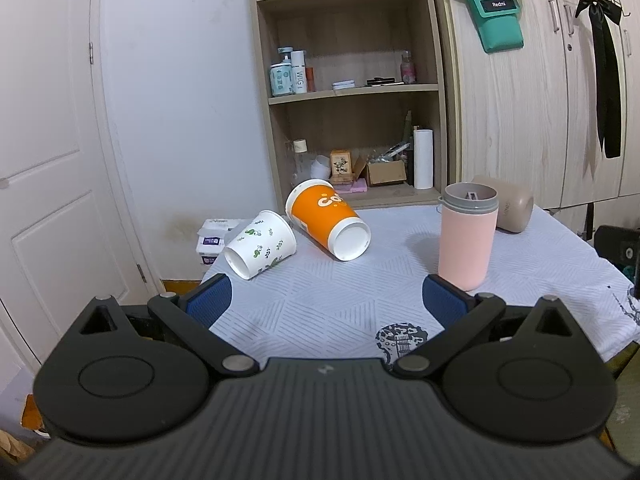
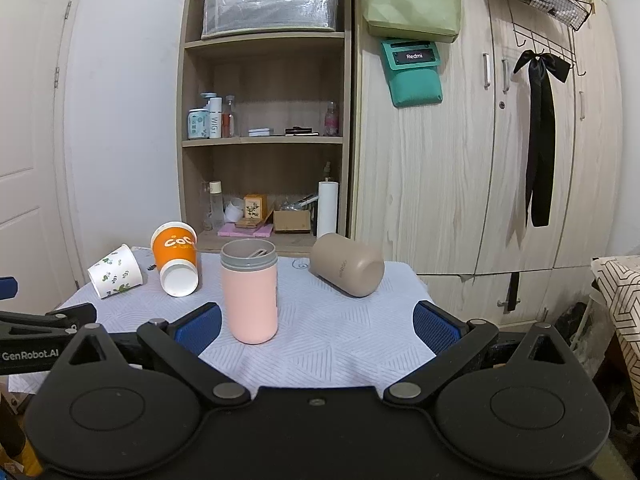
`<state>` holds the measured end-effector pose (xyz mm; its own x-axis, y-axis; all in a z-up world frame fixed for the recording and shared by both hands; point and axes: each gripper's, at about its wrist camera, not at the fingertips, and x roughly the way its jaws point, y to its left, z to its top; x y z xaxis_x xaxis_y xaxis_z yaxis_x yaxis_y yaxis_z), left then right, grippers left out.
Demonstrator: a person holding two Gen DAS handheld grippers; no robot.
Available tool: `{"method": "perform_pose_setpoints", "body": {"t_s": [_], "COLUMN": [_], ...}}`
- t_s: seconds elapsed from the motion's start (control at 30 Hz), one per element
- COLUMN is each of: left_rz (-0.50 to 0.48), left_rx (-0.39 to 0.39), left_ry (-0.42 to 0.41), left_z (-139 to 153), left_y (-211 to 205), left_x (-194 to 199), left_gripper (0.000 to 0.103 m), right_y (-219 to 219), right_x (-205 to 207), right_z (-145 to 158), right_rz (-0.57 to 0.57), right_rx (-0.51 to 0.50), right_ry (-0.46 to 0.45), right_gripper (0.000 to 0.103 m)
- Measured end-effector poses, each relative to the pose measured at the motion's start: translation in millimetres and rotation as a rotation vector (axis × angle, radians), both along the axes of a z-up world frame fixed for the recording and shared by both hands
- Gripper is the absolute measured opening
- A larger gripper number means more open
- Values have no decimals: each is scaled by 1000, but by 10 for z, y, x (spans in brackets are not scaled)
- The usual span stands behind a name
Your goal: Flip cup upright
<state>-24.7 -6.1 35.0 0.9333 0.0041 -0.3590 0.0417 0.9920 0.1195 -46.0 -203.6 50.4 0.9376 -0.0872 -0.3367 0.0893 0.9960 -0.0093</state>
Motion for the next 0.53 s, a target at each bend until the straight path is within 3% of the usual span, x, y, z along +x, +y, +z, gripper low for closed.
{"method": "perform_pose_setpoints", "body": {"t_s": [0.53], "left_rz": [12], "left_rx": [24], "left_ry": [-22], "left_z": [3], "left_y": [-17], "left_x": [-42], "left_gripper": [103], "right_y": [-18], "right_x": [-1], "right_z": [9], "right_rz": [2], "right_rx": [-5], "right_ry": [-5], "right_gripper": [103]}}
